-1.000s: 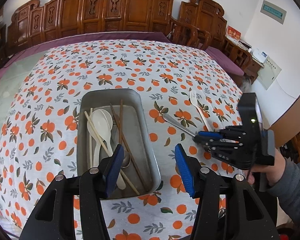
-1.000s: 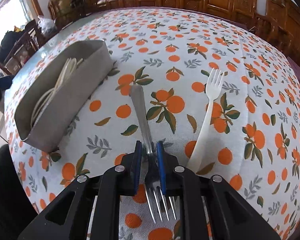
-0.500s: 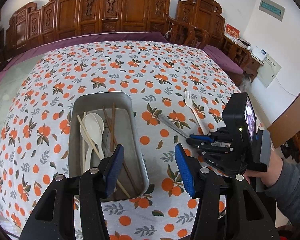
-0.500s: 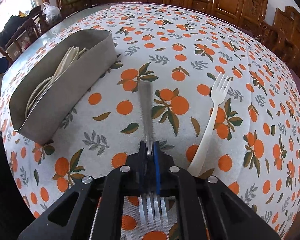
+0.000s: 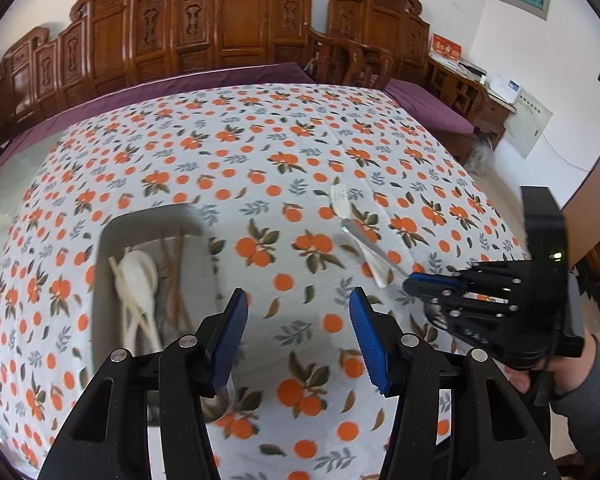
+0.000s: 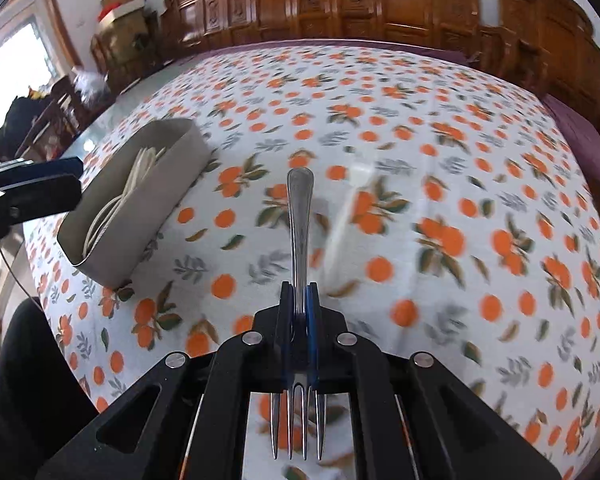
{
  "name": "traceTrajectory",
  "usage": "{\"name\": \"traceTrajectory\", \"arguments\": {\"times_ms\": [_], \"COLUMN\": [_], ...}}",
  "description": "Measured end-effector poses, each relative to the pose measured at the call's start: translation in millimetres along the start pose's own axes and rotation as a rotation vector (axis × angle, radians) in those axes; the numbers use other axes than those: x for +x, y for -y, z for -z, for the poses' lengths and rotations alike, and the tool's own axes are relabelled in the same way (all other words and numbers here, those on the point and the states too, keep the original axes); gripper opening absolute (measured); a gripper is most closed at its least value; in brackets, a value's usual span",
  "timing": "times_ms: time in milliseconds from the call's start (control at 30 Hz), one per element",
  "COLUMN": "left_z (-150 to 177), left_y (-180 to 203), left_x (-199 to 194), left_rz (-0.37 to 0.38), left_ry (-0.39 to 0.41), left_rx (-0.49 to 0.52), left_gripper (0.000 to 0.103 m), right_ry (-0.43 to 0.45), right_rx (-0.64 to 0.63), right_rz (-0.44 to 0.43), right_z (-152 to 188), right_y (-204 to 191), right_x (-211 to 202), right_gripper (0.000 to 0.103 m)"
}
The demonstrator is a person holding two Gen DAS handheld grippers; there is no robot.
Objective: Organize utensils
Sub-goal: 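Grasp the white plastic fork with the left tool while the right tool holds the metal fork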
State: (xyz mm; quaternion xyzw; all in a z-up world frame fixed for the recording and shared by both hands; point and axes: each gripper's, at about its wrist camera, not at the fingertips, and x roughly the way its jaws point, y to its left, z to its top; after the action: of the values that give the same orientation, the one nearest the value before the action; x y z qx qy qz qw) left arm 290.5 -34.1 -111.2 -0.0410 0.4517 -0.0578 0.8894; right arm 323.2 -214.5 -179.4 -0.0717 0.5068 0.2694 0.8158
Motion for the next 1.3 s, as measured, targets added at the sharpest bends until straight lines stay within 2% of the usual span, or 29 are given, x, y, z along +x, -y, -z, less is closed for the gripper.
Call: {"name": "traceTrajectory", "arguments": {"times_ms": [367,633,1067,1167,1233,1300], "left_z": [-13.7,-28.3,-40.2,-42.4,-43.1,-42.7], "left_y": [37.2,47.2,68.8,69.5,68.0,65.5], "left_x": [50.1,95.5,168.2,173.6,174.9,174.3], "left_rz": [0.013,0.051,0.014,-0.004,-0.002,0.020], "left_ry": [-0.053,-0.082,-0.145,-0.146,-0.157,-0.172], "left_rx": [0.035,0.007,0.034,0.036,0.031,0.025], "left_gripper": [0.050,0.040,0.030,0.023,0.008,0.007], "right_ry": [0.005,0.006,0.002,0.005,0.006,0.007], "right_rx": [0.093,0.119,0.139,0.140,0.140,0.140], "right_rz": [0.089,0.089,0.084,0.084,0.085,0.086], "right_z": [25.6,33.8,36.8,35.6,34.5,33.6], "right_y": [63.2,76.7,82.6,81.3,79.7,78.3], "right_x": [-8.2,-3.7,-5.9,-6.9,-8.0,-9.2], "right_gripper": [0.008,0.008,0.008,0.008,0.008,0.008]}}
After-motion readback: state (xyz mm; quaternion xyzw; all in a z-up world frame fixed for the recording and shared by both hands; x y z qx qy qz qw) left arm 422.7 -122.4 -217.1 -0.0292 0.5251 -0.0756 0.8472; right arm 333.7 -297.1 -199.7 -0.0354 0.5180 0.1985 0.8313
